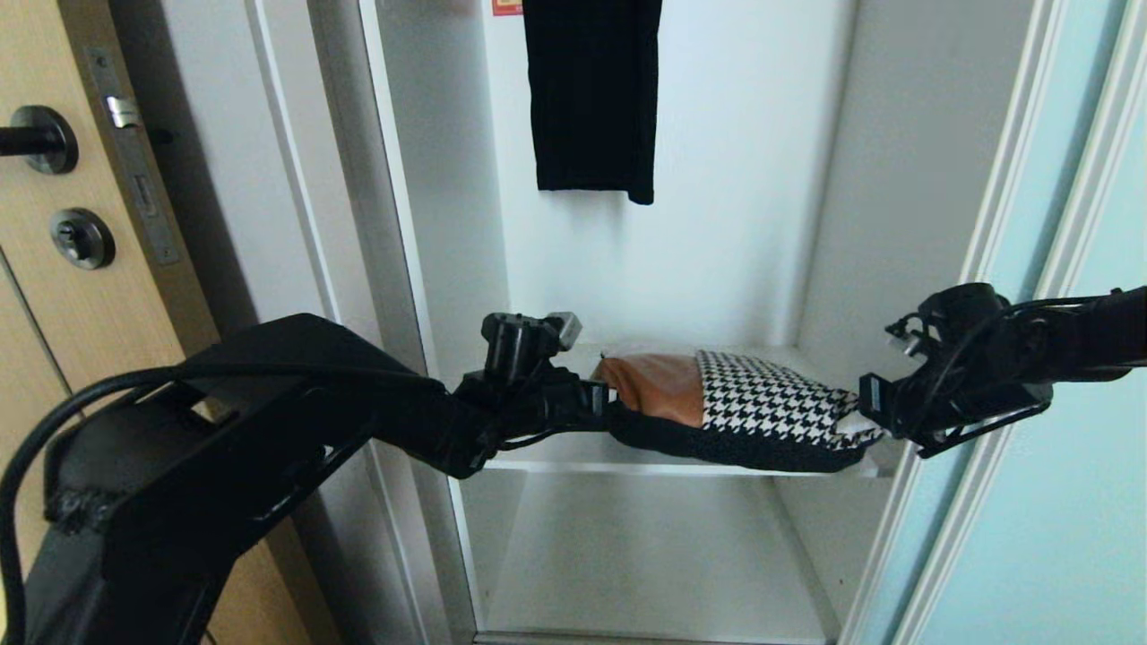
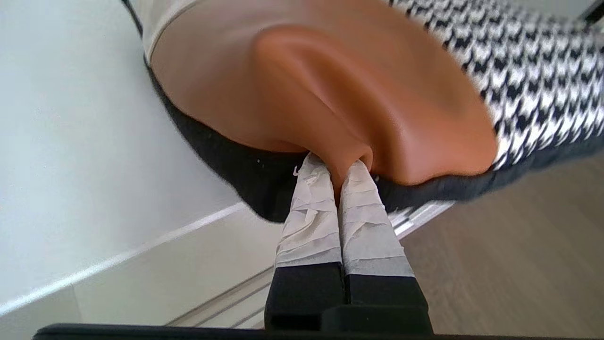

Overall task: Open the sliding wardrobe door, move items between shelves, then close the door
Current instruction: Place the pillow on the lower shelf

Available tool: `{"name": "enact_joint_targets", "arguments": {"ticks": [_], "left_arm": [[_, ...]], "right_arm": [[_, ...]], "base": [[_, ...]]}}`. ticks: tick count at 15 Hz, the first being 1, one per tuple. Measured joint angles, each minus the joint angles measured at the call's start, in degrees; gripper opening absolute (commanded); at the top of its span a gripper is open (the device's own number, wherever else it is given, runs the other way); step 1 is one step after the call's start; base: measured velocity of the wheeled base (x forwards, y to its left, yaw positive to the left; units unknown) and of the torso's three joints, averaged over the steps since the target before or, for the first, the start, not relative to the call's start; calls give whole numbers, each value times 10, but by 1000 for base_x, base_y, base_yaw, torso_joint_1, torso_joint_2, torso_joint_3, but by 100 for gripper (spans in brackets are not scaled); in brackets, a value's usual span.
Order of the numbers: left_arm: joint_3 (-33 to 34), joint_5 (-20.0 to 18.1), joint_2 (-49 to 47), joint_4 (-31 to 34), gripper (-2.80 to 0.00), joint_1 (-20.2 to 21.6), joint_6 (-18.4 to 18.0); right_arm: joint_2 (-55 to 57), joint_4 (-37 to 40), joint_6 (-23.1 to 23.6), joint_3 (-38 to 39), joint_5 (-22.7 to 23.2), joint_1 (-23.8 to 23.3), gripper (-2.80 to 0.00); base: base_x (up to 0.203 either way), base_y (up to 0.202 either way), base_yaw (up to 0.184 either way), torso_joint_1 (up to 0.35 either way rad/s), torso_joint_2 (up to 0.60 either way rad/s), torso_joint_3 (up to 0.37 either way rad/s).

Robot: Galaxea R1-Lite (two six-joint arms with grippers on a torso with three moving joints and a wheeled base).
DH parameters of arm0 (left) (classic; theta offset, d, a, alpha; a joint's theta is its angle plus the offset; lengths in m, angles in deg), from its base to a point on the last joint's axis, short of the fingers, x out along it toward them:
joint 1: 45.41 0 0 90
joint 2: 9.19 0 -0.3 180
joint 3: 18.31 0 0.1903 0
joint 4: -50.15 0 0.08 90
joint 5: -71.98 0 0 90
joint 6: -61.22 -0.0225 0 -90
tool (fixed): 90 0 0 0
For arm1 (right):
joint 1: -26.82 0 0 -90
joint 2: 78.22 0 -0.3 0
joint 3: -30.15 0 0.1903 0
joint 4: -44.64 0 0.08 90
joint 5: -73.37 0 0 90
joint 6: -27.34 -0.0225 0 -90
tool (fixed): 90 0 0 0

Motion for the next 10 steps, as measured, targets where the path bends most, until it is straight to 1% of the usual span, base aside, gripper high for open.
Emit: {"name": "enact_joint_targets", "arguments": {"ticks": [2, 5, 10], "left_arm": [[29, 8, 28, -7, -280, -13, 12], [83, 8, 71, -35, -280, -22, 16], [176, 20, 150, -52, -280, -30, 16]], "right_arm": [[-26, -19, 1, 36, 4, 8, -280], [-66, -47, 0, 84, 6, 19, -280], [-144, -51, 2, 137, 32, 25, -280]], "base": [[0, 0, 0, 0, 0, 0], [0, 0, 0, 0, 0, 0], [0, 0, 0, 0, 0, 0]]}}
